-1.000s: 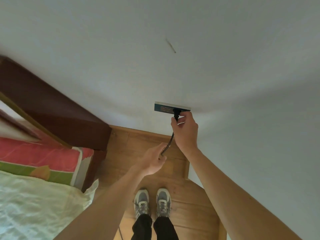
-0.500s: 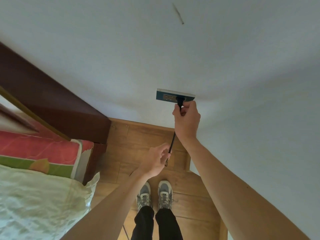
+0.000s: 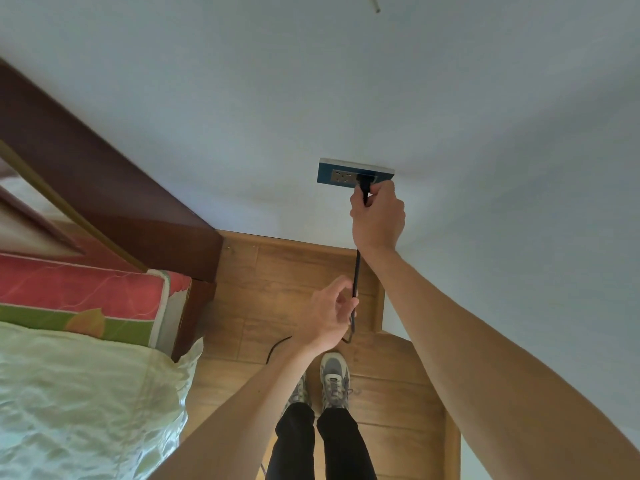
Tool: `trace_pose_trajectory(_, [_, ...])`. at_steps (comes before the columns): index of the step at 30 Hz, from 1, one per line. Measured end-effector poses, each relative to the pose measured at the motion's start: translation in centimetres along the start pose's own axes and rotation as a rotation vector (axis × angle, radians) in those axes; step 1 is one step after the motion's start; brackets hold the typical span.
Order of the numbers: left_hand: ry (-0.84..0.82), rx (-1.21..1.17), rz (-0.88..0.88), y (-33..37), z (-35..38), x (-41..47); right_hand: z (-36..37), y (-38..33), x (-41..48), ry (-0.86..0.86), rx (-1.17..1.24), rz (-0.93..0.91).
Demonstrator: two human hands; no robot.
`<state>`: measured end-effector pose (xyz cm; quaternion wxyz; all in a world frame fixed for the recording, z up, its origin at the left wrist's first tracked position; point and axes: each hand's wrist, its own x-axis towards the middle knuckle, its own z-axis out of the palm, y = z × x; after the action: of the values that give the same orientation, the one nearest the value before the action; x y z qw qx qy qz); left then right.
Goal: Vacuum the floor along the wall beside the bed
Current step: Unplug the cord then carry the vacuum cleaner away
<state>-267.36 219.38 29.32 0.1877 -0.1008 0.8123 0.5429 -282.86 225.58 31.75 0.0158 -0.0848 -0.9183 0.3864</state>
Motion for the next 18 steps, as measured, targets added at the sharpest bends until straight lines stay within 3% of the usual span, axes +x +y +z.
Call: trace_pose_trajectory(18, [-0.087,-0.250,-0.120,0.9,-1.9,-1.8,-0.6,-0.4,0.0,-0.074,0.022,0.000])
